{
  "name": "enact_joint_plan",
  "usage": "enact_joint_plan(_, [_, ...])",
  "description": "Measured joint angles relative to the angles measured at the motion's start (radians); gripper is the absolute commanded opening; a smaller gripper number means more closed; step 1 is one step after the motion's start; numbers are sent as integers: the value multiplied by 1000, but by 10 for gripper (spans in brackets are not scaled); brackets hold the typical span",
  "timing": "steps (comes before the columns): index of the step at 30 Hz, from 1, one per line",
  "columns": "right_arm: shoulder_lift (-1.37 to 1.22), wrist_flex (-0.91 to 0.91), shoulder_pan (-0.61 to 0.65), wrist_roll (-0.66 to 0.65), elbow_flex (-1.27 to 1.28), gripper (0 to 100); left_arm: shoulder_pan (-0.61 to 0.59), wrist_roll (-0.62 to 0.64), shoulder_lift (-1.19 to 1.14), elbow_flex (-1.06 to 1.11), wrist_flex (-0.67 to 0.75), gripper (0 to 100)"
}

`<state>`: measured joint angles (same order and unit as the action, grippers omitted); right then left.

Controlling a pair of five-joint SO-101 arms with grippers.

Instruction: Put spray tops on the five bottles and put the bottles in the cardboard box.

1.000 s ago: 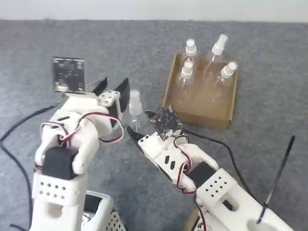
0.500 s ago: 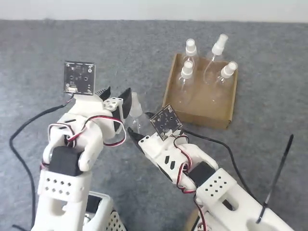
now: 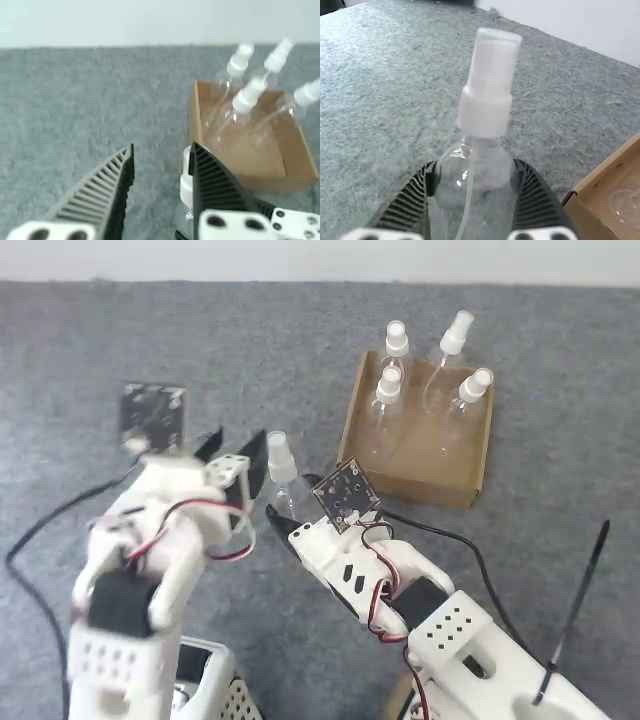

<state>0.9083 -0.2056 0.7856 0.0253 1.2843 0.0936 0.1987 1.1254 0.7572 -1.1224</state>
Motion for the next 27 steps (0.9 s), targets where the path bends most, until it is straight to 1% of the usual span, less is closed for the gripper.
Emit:
enact_joint_plan(5, [0,0,-3,0,0,6,-101,-17,181,115,26,167])
enact_joint_plan(10, [0,0,-63,0,-5,6,-100,-32,256,299,95,167])
enact_joint_plan(13, [0,-21,-121,0,-74,6,-71,-32,264,350,124,167])
enact_joint_plan(16, [0,-114,-175,0,-196,6,-72,-37,265,364,130,167])
enact_joint_plan(21, [-11,-250,-239,0,-440,6,-37,-38,265,381,130,176])
enact_joint_plan(24, [-84,-316,-252,0,-586,6,26,-60,265,384,130,246])
enact_joint_plan(27, [-209,-347,-250,0,-678,6,87,-95,265,410,130,315])
